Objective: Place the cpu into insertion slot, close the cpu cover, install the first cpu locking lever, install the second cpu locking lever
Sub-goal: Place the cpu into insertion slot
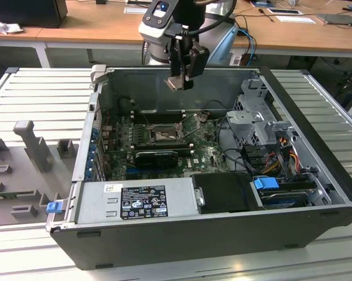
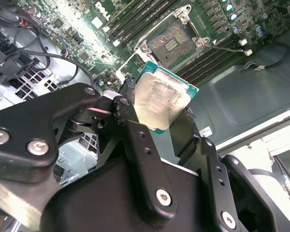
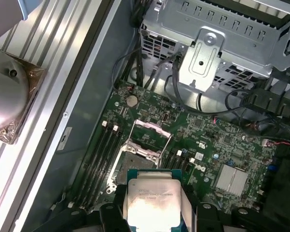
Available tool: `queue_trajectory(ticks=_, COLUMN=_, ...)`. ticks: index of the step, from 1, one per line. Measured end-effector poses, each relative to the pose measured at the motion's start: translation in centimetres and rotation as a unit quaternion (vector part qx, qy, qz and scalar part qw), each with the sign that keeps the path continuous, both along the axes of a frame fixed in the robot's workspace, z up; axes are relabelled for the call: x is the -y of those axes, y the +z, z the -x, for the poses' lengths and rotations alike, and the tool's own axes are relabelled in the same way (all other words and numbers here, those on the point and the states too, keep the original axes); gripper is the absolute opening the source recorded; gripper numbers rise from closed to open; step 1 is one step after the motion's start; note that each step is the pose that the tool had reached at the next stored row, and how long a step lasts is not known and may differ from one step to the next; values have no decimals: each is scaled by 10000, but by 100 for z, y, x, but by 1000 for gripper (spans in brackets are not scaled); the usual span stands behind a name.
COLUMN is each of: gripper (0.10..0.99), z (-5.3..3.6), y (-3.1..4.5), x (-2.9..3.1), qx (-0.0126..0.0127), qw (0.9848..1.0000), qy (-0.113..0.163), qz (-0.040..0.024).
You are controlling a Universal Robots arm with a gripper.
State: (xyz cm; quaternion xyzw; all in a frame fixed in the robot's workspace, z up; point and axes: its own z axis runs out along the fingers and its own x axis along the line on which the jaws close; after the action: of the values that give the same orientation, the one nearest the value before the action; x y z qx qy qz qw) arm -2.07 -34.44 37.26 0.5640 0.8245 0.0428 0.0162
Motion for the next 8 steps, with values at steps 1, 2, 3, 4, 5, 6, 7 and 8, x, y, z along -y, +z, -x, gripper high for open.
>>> queue_trajectory(ticks=1, gripper=529, z=0, y=0, x=0, qx=0, qw=10000, qy=-43, qz=0)
queue_trajectory(ticks=2, gripper=529, z=0, y=0, x=0, qx=0, qw=10000, qy=-93, qz=0)
queue_trajectory(ticks=3, gripper=529, z=0, y=0, x=0, qx=0, qw=9999, qy=-130, qz=0)
queue_trajectory(ticks=4, gripper=529, z=0, y=0, x=0, qx=0, qw=9999, qy=-157, qz=0)
queue_trajectory(ticks=5, gripper=529, z=0, y=0, x=0, qx=0, qw=9998, qy=-178, qz=0)
queue_trajectory(ticks=6, gripper=529, z=0, y=0, x=0, qx=0, qw=9998, qy=-194, qz=0)
queue_trajectory(ticks=7, gripper=529, z=0, y=0, x=0, qx=0, qw=9997, qy=-227, qz=0)
queue_trajectory(ticks=8, gripper=529, z=0, y=0, x=0, qx=0, qw=9997, qy=-253, qz=0)
